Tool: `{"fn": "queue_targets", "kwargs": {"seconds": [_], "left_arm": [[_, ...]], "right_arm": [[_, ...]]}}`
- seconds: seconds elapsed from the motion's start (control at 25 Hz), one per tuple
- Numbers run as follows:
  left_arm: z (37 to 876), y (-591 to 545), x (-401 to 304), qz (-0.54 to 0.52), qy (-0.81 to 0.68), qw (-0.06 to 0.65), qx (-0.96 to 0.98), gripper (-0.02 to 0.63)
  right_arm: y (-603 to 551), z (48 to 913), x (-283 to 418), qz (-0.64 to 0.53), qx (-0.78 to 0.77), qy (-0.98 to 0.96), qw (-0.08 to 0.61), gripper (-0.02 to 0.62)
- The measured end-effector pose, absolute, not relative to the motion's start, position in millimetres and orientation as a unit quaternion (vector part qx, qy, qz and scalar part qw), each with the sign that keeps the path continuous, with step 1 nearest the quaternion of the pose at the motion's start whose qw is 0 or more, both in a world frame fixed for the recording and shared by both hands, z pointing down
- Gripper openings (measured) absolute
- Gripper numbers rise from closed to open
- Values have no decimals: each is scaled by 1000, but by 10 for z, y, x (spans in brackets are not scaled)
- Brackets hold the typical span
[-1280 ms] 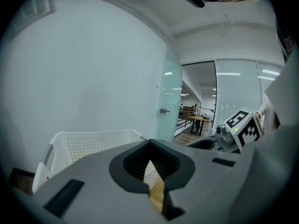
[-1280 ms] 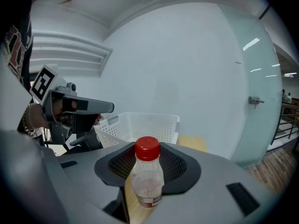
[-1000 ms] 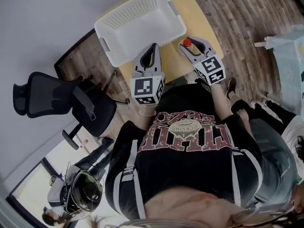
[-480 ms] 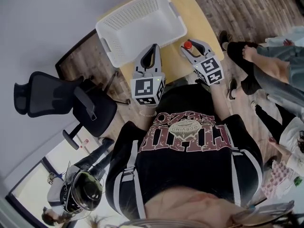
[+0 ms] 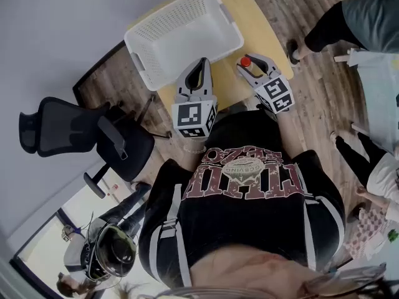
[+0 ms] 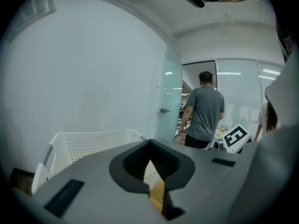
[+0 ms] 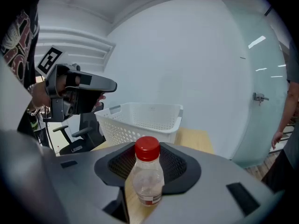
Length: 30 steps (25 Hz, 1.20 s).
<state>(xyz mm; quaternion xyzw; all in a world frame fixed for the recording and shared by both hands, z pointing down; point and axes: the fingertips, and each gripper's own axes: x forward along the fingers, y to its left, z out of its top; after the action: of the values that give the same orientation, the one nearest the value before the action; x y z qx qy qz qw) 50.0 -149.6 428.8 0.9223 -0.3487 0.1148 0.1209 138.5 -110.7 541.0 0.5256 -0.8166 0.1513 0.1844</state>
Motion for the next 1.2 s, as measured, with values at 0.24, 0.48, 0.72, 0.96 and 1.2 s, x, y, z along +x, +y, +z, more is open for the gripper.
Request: {"fn": "queue_targets", "kwargs": {"seconds": [0.24,0.48,0.72,0.96,1.2], "left_arm": [[4259,-1486,564,114,-343,121,925,46],[4274,-1479,661,114,-333,121,928,46],[4277,-1466,740,116,-326,121,930,46],[4325,-1464,757,119,-315,123,933,46],[4314,-1432,840,121,-311,121,935,46]], "right_arm": [[-1055,5368,1399,153,526,-815,188,166],[-1018,5380,1395,154,525,-815,192,167],[-964,5364,1405,165,522,-816,186,167],[-959,5374,1382,161,527,-813,186,167],[-923,5324,1471,155,532,-812,180,167]]}}
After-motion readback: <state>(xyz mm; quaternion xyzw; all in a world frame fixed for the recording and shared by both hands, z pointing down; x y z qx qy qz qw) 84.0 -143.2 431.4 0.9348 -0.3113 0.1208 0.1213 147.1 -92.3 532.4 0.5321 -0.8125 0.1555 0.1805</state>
